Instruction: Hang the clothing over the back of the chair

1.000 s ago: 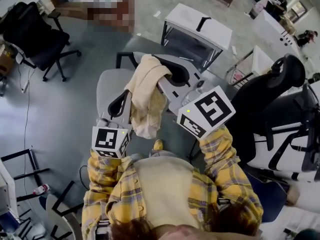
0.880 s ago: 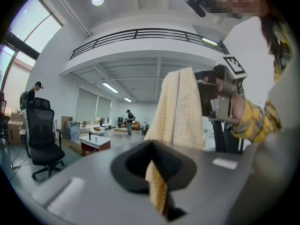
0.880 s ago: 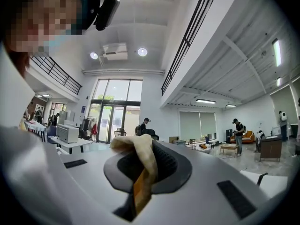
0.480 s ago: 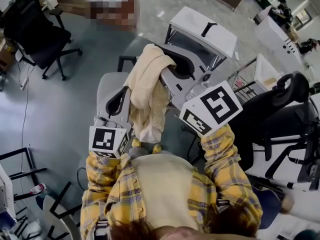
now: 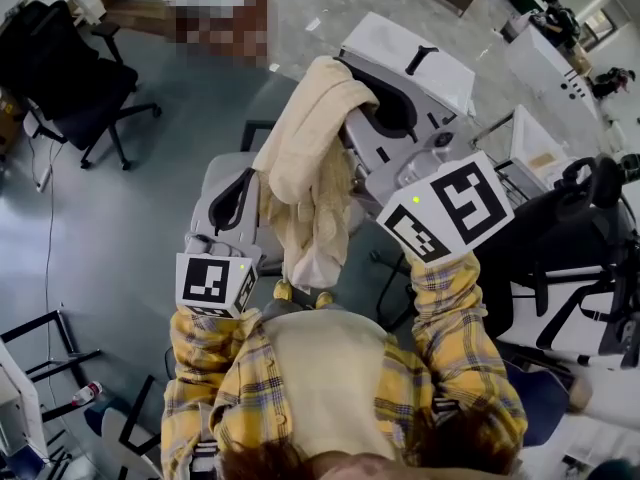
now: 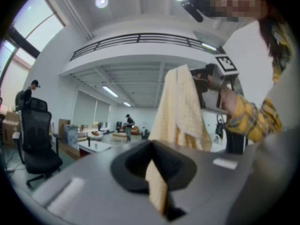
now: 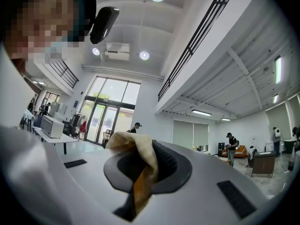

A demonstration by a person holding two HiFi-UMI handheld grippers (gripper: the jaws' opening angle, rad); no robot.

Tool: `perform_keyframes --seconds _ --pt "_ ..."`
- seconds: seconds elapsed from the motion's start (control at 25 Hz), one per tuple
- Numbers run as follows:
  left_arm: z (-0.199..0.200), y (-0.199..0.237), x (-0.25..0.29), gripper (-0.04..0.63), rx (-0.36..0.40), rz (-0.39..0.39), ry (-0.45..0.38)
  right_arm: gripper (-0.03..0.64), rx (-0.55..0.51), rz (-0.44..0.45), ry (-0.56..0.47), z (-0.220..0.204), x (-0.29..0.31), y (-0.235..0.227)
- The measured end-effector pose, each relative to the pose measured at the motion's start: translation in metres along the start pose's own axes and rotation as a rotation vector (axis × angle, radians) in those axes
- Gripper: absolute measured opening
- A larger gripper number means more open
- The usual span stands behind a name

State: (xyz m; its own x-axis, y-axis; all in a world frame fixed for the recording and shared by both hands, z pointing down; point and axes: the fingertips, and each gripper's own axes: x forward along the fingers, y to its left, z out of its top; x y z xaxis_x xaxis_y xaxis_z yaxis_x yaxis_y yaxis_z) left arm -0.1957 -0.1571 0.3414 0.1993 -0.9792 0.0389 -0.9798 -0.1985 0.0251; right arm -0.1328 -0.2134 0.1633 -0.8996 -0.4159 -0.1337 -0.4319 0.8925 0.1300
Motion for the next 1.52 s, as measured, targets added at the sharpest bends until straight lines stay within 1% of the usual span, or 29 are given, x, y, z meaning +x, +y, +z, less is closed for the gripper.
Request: perform_keyframes --seconds 0.36,0.52,0.6,0.64,0.68,0.72,0.76,0.84,0.88,0.92,0.96,1.0,1.08,1.12,1.16,1.2,1.28,1.32,1.4,1.52 --pt "-0.007 0.034 0.001 0.006 -0.021 -0.042 0.005 0.027 -0.078 -0.066 -0.038 0.033 0.035 -0.003" --pt "-0.003 0.041 0.004 0.006 -0.021 -0.067 -0.004 0.026 -0.104 -0.096 -0.063 0.051 0.045 -0.009" --pt "0.001 0.037 0.005 0.006 -0.031 -0.095 -0.019 0.027 -0.116 -0.108 -0.069 0.056 0.046 -0.014" --pt "0.003 0.032 0.005 0.020 -0.038 -0.124 -0.029 0.027 -0.123 -0.114 -0.070 0.058 0.045 -0.017" --pt "0.006 0.023 0.005 0.067 -0.049 -0.165 -0.043 0.026 -0.131 -0.121 -0.070 0.059 0.045 -0.020" --pt "0.007 0.013 0.005 0.134 -0.062 -0.215 -0.058 0.026 -0.137 -0.127 -0.070 0.060 0.043 -0.022" --pt "0.009 0.001 0.005 0.187 -0.079 -0.269 -0.070 0.027 -0.140 -0.131 -0.070 0.060 0.042 -0.025" --pt "0.006 -0.024 0.006 0.261 -0.100 -0.366 -0.068 0.026 -0.140 -0.133 -0.075 0.061 0.040 -0.029" --pt "0.001 -0.036 0.009 0.297 -0.095 -0.397 -0.051 0.026 -0.139 -0.131 -0.078 0.061 0.039 -0.030" --pt "-0.006 -0.046 0.013 0.322 -0.077 -0.413 -0.026 0.027 -0.138 -0.127 -0.080 0.061 0.038 -0.031" --pt "-0.015 -0.053 0.020 0.343 -0.048 -0.412 0.006 0.027 -0.136 -0.121 -0.083 0.061 0.038 -0.032" --pt "-0.025 -0.058 0.027 0.345 -0.011 -0.398 0.040 0.026 -0.135 -0.114 -0.085 0.061 0.038 -0.032" --pt "-0.042 -0.061 0.042 0.344 0.075 -0.345 0.103 0.026 -0.137 -0.097 -0.090 0.063 0.038 -0.032" --pt "-0.047 -0.059 0.048 0.325 0.116 -0.313 0.123 0.026 -0.141 -0.089 -0.092 0.064 0.037 -0.032" --pt "-0.049 -0.056 0.052 0.260 0.146 -0.283 0.135 0.027 -0.145 -0.083 -0.093 0.064 0.036 -0.033" --pt "-0.049 -0.053 0.056 0.182 0.159 -0.259 0.138 0.026 -0.149 -0.080 -0.093 0.063 0.033 -0.035" --pt "-0.048 -0.047 0.061 0.063 0.140 -0.230 0.137 0.026 -0.153 -0.086 -0.095 0.060 0.026 -0.042" --pt "-0.048 -0.044 0.063 0.035 0.123 -0.220 0.140 0.027 -0.149 -0.092 -0.097 0.058 0.023 -0.046" --pt "-0.049 -0.036 0.065 0.025 0.102 -0.195 0.156 0.026 -0.132 -0.102 -0.097 0.052 0.016 -0.056" --pt "-0.049 -0.025 0.068 0.020 0.091 -0.150 0.170 0.027 -0.101 -0.126 -0.085 0.038 0.002 -0.071"
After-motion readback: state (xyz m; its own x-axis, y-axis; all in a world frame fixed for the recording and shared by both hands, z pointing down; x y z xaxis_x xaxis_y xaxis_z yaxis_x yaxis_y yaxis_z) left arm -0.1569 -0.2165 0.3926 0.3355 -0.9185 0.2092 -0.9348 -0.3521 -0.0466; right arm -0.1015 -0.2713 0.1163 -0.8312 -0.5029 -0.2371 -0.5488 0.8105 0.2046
